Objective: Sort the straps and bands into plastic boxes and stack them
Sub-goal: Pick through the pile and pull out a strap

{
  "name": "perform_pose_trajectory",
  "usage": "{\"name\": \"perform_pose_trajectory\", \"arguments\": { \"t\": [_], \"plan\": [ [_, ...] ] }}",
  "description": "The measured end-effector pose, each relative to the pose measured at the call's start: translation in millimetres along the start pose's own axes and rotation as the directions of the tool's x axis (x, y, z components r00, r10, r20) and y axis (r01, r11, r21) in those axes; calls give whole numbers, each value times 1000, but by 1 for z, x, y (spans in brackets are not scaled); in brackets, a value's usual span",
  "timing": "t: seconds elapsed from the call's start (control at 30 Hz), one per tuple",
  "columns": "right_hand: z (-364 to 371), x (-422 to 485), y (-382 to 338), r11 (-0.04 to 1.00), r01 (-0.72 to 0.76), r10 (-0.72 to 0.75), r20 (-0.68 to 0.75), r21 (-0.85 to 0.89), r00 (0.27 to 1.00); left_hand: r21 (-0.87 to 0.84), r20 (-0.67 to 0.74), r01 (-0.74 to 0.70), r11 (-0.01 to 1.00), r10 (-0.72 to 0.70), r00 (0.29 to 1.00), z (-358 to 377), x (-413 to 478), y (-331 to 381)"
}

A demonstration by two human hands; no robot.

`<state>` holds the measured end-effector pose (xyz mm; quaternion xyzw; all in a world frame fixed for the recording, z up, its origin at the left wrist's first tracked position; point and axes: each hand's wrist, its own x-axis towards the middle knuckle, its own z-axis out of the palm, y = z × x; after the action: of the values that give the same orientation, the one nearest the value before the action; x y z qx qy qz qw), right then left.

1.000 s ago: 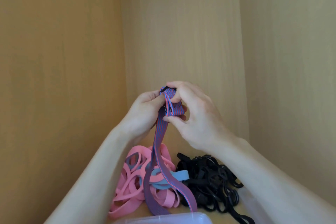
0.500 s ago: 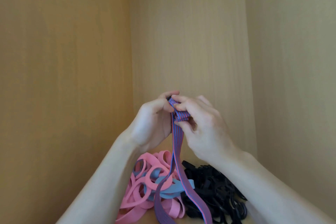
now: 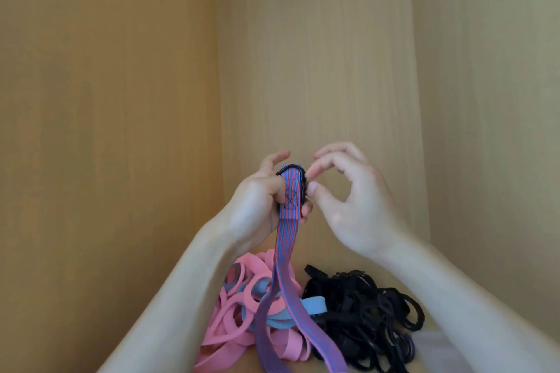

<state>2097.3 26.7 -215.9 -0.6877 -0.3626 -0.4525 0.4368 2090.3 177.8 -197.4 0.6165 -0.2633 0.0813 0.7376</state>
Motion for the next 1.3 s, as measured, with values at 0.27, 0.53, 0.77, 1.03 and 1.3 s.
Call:
{"name": "perform_pose_trajectory", "arguments": {
  "t": [0.27,0.53,0.77,1.03,1.3],
  "plan": [
    [-6,7,3,958,-285,268,283,22,921,156,55,41,987,-50,997,-3,7,-7],
    [-3,7,-2,948,-310,283,265,69,922,266,64,63,962,-83,995,-1,10,-8],
    [-3,9,-1,881,-424,370,255,208,894,305,118,52,951,-92,989,2,9,-6],
    [-5,10,-2,902,-391,337,266,184,903,277,108,79,958,-112,988,3,10,-4],
    [-19,10,-7,912,-396,336,357,106,871,263,238,54,963,-119,964,-6,9,-14]
  ]
}}
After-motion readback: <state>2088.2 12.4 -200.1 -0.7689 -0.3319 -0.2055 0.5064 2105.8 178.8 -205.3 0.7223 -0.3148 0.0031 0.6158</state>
